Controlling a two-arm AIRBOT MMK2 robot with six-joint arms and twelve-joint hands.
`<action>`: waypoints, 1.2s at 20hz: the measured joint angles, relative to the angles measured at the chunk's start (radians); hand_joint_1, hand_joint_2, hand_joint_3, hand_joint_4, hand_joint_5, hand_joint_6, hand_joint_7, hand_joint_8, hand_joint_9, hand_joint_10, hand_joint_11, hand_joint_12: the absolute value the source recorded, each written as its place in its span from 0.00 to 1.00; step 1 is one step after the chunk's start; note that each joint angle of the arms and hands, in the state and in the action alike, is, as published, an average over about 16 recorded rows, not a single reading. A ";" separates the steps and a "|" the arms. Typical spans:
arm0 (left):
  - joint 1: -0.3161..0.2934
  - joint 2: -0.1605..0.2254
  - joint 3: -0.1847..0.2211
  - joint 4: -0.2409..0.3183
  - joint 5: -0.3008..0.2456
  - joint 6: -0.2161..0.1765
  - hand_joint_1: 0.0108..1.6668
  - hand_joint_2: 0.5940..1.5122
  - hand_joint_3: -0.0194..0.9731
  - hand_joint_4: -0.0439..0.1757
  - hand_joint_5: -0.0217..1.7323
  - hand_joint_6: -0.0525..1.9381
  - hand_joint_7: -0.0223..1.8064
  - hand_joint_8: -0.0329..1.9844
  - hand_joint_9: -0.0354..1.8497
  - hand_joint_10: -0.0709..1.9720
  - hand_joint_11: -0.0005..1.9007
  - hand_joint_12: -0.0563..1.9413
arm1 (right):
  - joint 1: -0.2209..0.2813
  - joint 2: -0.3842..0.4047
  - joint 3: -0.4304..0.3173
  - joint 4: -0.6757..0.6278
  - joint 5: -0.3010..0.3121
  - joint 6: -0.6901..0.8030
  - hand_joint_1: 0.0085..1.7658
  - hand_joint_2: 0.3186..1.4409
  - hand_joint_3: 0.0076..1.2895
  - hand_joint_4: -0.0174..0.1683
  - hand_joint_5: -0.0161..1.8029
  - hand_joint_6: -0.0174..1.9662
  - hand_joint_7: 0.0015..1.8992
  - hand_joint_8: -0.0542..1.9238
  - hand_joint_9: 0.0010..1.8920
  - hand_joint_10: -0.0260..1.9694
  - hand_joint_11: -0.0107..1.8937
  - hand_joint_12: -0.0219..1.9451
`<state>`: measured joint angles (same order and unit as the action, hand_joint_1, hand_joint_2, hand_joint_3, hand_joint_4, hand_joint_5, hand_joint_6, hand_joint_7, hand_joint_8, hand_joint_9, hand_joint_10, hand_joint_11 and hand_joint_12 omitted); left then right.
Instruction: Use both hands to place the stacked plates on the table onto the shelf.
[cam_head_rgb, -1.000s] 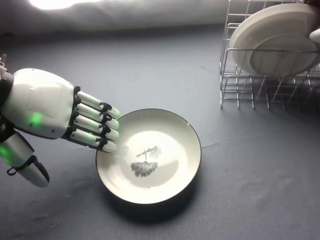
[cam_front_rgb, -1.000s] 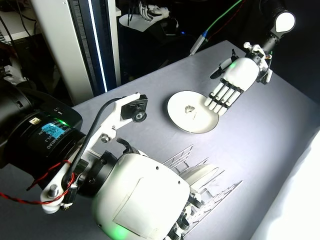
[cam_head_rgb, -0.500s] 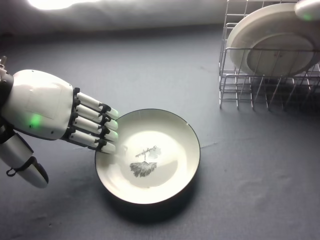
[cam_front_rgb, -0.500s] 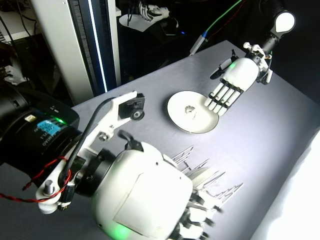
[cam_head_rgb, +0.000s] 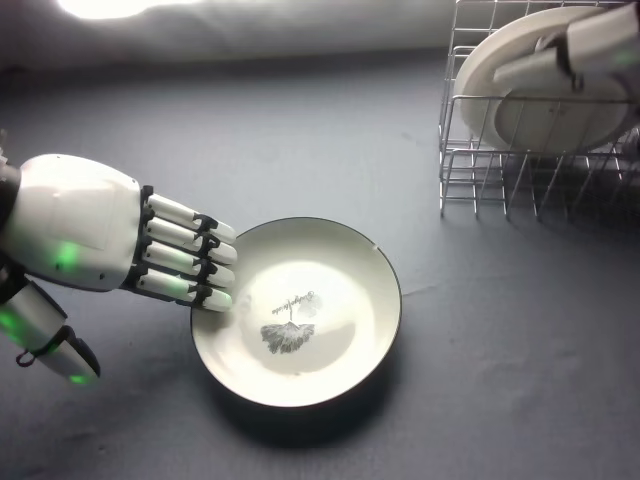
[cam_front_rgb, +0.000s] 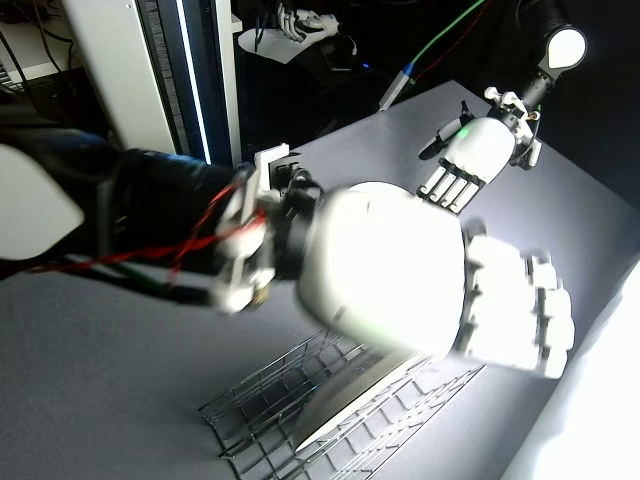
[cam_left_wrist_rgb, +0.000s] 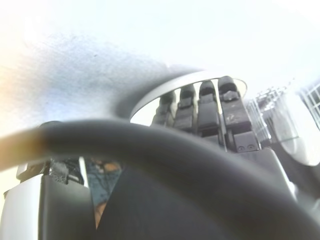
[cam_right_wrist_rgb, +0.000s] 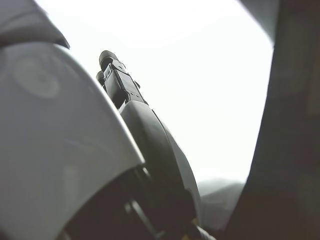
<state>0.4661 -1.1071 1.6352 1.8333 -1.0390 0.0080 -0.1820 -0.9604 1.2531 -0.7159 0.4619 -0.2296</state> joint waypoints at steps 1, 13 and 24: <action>0.010 0.000 -0.001 -0.008 0.004 0.001 0.00 0.60 0.03 0.17 0.02 0.02 0.02 0.01 0.02 0.02 0.01 0.02 | -0.003 -0.006 -0.004 -0.054 0.022 -0.003 0.51 0.66 0.01 0.10 0.06 0.02 0.04 0.03 0.02 0.05 0.01 0.16; 0.092 0.004 -0.024 -0.061 0.053 -0.001 0.00 0.61 0.03 0.15 0.00 0.01 0.02 0.01 0.02 0.03 0.01 0.02 | -0.066 -0.035 -0.119 -0.401 0.154 -0.032 0.55 0.63 0.01 0.12 0.02 0.02 0.00 0.03 0.01 0.02 0.02 0.01; 0.096 0.004 -0.026 -0.065 0.056 -0.001 0.00 0.62 0.03 0.15 0.00 0.01 0.02 0.01 0.02 0.03 0.01 0.02 | -0.139 -0.035 -0.223 -0.410 0.095 -0.035 0.58 0.60 0.01 0.12 0.02 0.02 0.01 0.03 0.01 0.02 0.02 0.01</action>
<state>0.5617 -1.1029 1.6089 1.7681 -0.9832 0.0069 -0.3212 -0.9955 1.0299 -1.1261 0.5573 -0.2642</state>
